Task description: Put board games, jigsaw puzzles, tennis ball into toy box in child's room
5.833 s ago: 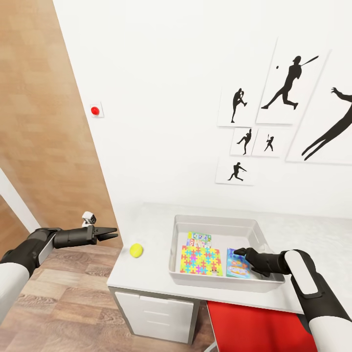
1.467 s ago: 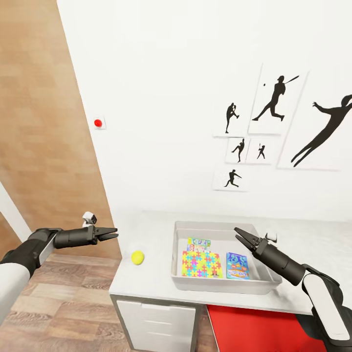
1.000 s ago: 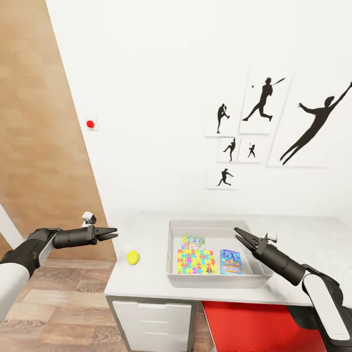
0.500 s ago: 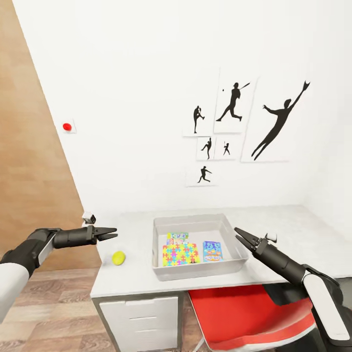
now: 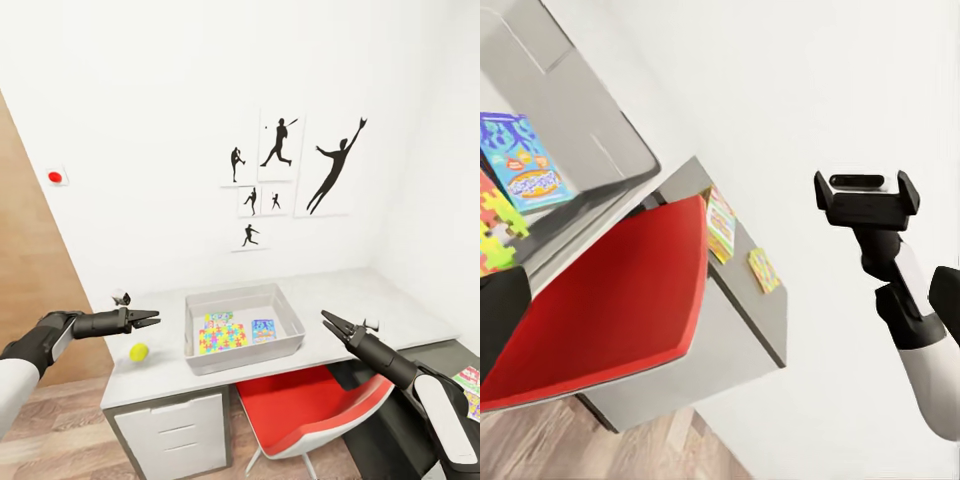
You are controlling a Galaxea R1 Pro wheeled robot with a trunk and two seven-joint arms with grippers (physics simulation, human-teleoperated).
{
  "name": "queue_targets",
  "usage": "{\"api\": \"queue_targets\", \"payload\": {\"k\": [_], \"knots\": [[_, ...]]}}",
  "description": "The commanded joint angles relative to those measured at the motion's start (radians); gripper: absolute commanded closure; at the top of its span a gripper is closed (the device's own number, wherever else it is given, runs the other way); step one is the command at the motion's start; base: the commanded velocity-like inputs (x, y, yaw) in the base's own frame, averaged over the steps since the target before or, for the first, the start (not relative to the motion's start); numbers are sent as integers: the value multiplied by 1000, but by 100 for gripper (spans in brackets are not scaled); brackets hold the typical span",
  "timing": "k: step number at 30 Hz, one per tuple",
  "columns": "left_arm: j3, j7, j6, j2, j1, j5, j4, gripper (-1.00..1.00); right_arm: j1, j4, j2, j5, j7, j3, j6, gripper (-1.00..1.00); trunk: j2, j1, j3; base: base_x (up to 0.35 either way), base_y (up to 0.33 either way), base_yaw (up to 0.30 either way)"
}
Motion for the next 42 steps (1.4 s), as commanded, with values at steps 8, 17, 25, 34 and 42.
{"api": "queue_targets", "payload": {"k": [8, 17, 25, 34, 42], "knots": [[-3, -39, 9, 33, 0, 13, -14, -100, -1, 1, -2, -3, 1, -1, -4, -100, -2, 1, 4, -5, 0, -253], [-3, -39, 71, 96, 37, 61, -211, -100, -1, 1, -4, -4, 2, -2, -4, -100, -2, 1, 11, 0, 0, -254], [-6, -39, 158, 79, 71, 113, -356, -100, -1, 2, -5, -3, 3, -23, -4, -100, -2, 1, 17, 0, 0, -253], [-6, -39, 158, 73, 85, 114, -367, -100, -1, 7, -5, -3, 2, -27, -4, -100, -2, 1, 24, 0, 0, -249], [-6, -39, 154, 66, 101, 115, -367, -100, -1, 25, -6, -4, 2, -33, -4, -100, -2, 1, 30, 0, 0, -219]]}}
